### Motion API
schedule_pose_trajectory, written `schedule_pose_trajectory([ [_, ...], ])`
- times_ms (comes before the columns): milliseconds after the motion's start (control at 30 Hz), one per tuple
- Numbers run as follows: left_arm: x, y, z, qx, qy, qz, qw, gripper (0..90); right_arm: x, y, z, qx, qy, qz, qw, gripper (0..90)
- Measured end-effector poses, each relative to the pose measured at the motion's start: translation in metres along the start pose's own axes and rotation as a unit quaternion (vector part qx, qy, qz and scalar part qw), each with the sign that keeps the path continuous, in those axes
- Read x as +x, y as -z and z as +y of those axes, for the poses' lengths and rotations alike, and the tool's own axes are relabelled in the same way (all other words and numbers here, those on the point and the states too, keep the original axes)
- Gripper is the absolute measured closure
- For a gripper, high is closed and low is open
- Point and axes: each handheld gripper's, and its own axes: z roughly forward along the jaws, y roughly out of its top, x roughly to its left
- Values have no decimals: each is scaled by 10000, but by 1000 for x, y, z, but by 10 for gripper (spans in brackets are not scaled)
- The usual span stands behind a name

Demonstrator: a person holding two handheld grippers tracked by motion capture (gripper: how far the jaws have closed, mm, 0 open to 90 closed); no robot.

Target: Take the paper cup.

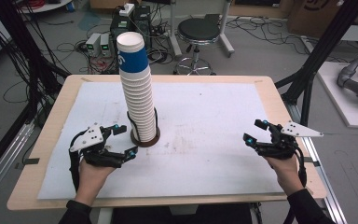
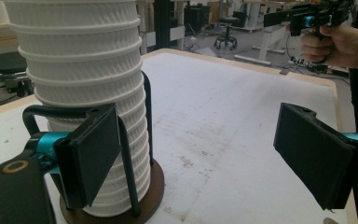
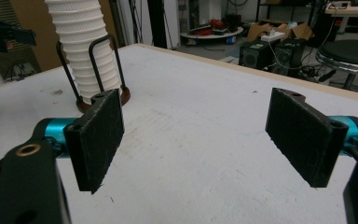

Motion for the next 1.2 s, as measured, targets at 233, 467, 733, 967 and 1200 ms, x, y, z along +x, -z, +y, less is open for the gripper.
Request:
schedule_pose_trajectory([
  [233,4,0,4,45,155,-19,9999,128,-3,-1,-1,12,-85,24,10000,195],
  [467,6,6,13,39,199,179,9996,87,-1,0,0,32,-20,16,10000,195],
  [733,11,7,38,-27,169,244,9996,87,1,-3,2,100,83,5,9999,195],
  [967,18,2,59,-122,49,410,9991,73,2,-3,2,118,79,-3,9999,195],
  [1200,28,1,74,-342,134,518,9980,72,0,-3,0,141,57,0,9999,195],
])
